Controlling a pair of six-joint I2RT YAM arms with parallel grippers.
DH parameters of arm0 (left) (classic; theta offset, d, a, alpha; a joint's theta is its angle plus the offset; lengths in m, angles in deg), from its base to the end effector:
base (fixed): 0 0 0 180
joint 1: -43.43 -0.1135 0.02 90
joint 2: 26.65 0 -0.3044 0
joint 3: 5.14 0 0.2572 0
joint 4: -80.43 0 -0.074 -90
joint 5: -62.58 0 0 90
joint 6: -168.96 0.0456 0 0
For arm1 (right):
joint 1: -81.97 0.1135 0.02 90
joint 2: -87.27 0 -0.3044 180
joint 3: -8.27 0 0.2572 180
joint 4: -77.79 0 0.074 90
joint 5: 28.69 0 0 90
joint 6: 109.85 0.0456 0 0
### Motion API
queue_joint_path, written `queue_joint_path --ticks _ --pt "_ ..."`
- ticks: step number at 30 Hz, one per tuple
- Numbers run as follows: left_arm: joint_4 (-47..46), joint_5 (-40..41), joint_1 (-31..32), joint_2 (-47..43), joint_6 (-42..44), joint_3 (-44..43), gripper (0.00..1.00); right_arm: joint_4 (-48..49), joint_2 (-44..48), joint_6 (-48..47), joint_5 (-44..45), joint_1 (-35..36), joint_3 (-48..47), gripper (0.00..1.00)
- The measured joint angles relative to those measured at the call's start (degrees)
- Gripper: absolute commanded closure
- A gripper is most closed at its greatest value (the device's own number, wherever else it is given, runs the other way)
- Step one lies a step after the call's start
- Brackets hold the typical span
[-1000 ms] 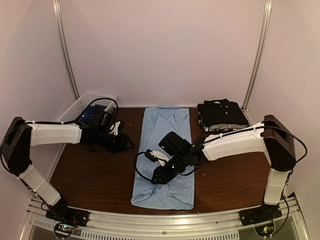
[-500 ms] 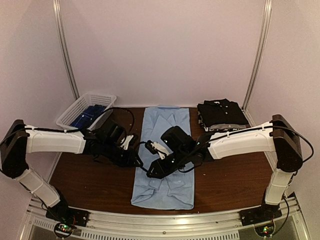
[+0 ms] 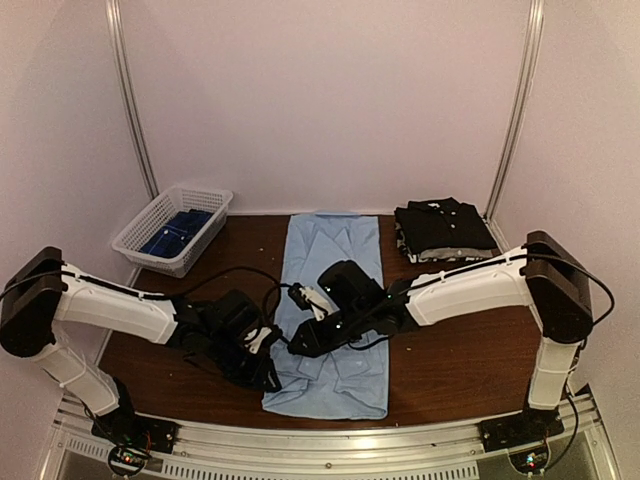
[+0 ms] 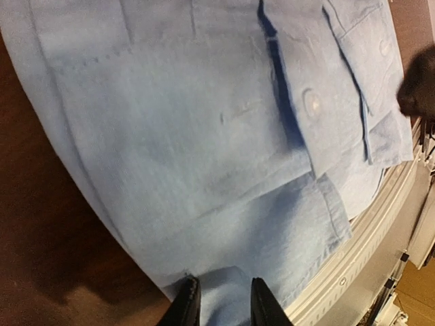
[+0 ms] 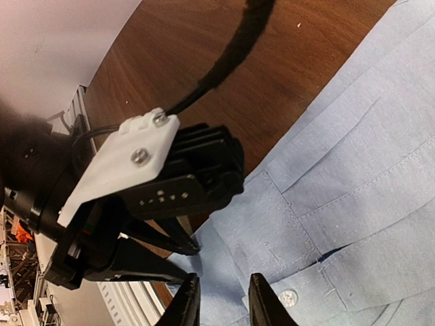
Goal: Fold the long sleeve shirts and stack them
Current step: Smooth out the rectangle-folded shirt at the center of the board.
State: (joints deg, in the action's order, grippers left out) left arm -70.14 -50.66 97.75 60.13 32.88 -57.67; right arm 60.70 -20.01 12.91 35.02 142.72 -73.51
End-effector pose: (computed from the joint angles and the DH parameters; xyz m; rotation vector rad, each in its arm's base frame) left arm 0.1410 -0.2273 0.1688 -0.3572 -2.9633 0.9280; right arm 0.1911 0.3825 0.2157 -0.8911 2.4684 1.2527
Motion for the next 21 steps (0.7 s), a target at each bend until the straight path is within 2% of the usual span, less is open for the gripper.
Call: queue_joint_path --ticks 8,17,21 --pt "-1.36 -0.33 4.20 -0.70 -3.19 2.71 0.73 2.38 -4.74 1.36 -1.18 0.00 0.00 0.75" --pt "-2.99 -1.33 6.16 -1.09 -5.25 3.85 0.72 3.50 -7.69 2.19 -2.21 0.00 0.00 0.75" --pt "-0.92 -0.90 6.34 -2.08 -5.27 3.80 0.71 3.43 -7.69 2.14 -2.14 -0.07 0.00 0.75"
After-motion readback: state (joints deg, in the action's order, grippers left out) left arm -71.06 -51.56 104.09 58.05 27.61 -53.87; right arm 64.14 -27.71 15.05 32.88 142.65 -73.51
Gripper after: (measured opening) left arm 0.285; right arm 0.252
